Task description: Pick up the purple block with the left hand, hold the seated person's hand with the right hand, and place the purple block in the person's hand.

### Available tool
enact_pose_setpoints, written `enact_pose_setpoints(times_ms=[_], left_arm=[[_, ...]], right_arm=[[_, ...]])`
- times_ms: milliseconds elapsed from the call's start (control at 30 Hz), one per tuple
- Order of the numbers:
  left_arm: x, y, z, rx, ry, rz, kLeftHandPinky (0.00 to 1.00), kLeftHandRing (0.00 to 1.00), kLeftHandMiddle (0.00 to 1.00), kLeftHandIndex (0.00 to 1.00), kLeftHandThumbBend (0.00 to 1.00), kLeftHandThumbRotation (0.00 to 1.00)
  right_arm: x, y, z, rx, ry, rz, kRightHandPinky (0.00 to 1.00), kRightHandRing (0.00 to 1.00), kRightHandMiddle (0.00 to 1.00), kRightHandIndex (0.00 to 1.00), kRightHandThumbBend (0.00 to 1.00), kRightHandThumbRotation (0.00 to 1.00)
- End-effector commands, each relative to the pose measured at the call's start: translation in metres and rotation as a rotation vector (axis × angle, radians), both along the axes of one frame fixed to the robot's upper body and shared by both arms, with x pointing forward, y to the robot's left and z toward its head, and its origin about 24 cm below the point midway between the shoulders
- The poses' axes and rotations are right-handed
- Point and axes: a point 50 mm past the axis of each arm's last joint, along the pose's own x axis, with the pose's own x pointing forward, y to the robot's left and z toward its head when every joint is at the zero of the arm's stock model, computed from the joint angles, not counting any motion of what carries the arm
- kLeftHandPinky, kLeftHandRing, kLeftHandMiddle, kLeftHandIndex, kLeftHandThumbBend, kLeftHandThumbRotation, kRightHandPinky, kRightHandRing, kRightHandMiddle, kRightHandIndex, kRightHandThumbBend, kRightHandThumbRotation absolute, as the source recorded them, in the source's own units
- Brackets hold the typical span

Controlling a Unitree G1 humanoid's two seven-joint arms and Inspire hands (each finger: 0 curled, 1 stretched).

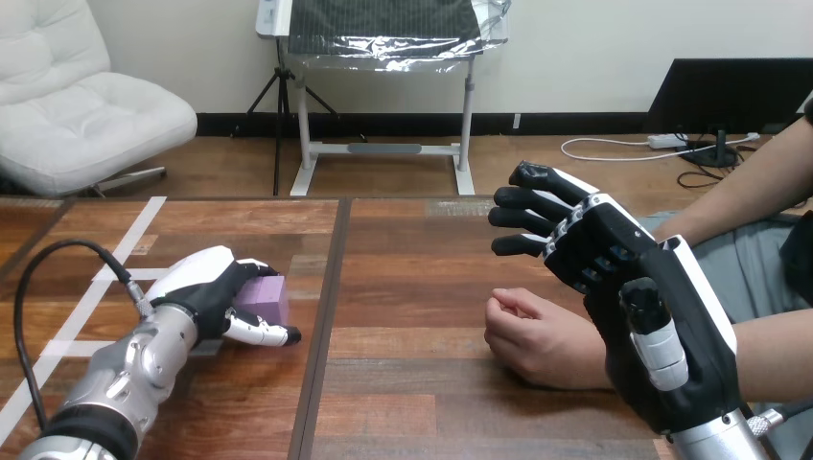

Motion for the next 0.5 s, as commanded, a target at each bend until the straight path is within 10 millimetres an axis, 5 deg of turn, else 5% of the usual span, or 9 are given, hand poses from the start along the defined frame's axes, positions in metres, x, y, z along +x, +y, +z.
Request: enact_pose_setpoints(times_ms=[0,467], left_arm=[[0.0223,-0.0124,0.0286,-0.009,-0.084,-0.027,0.93,0.88,0.87,0.84,0.76,0.34],[0.0234,-0.0153,0.0291,0.001,-0.076,-0.044,0.94,0.87,0.86,0.83,0.75,0.35]], right_arm=[[0.0046,0.0008,0.0178,0.012,-0.092,-0.004,0.71,0.79,0.80,0.82,0.94,0.82],[0.0044,0.0017,0.0180,0.014,-0.096,-0.002,0.70,0.78,0.80,0.82,0.94,0.82]])
